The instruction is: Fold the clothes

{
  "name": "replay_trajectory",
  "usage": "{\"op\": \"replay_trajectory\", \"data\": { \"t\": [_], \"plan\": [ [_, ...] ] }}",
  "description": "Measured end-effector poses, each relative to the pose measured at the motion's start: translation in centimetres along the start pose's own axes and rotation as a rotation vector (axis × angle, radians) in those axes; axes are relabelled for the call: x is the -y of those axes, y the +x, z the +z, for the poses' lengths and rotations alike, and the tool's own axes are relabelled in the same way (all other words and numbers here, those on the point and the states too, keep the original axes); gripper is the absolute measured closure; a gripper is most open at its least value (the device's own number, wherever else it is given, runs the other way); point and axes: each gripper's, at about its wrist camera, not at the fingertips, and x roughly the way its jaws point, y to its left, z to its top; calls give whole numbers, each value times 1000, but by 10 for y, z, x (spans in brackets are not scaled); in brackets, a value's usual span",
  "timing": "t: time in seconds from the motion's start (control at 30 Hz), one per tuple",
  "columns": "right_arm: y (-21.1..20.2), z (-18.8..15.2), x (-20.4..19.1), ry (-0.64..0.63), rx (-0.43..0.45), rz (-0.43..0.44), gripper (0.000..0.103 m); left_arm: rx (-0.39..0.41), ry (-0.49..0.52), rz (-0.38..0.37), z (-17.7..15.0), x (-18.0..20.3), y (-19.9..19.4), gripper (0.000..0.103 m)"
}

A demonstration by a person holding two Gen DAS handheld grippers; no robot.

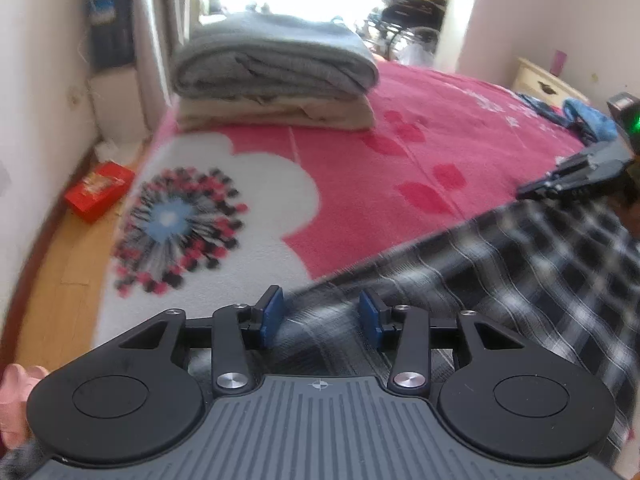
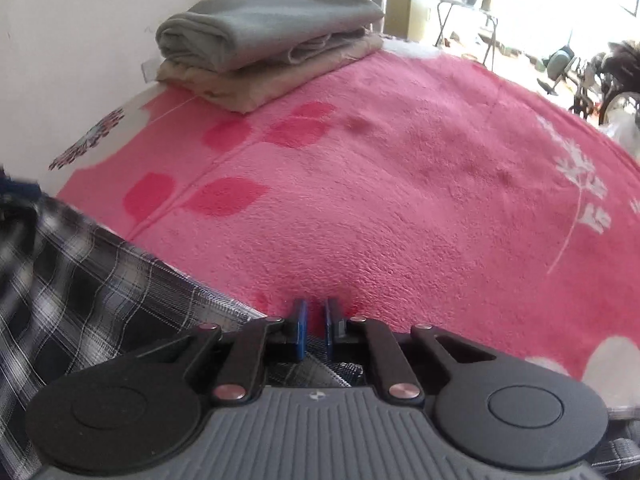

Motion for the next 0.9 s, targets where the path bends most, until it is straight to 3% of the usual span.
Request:
{"op": "replay_trajectory", "data": {
  "t": [0.17, 0.3, 0.4, 0.5, 0.6, 0.7, 0.9],
  "plan": [
    [-35, 8, 29, 100, 92, -44, 94, 83, -3, -11, 21, 8, -27, 59],
    [-114, 2, 88, 240, 231, -175, 91, 66, 85, -124, 47, 38, -18, 59],
    [-167, -25, 129, 358, 273, -296, 87, 0, 165, -231, 67, 75, 7, 59],
    [-200, -74, 157, 489, 266, -380, 82, -66, 270, -311, 81, 118, 36, 59],
    [-204, -120, 170, 597, 238, -396, 82, -152, 323, -341, 85, 155, 69, 59],
    [-199, -151, 182, 663, 205, -415, 82, -201, 335, -324, 78, 176, 95, 59],
    [-180, -180, 225, 671, 79, -528, 80, -183, 305, -262, 59, 180, 107, 59]
  ]
}}
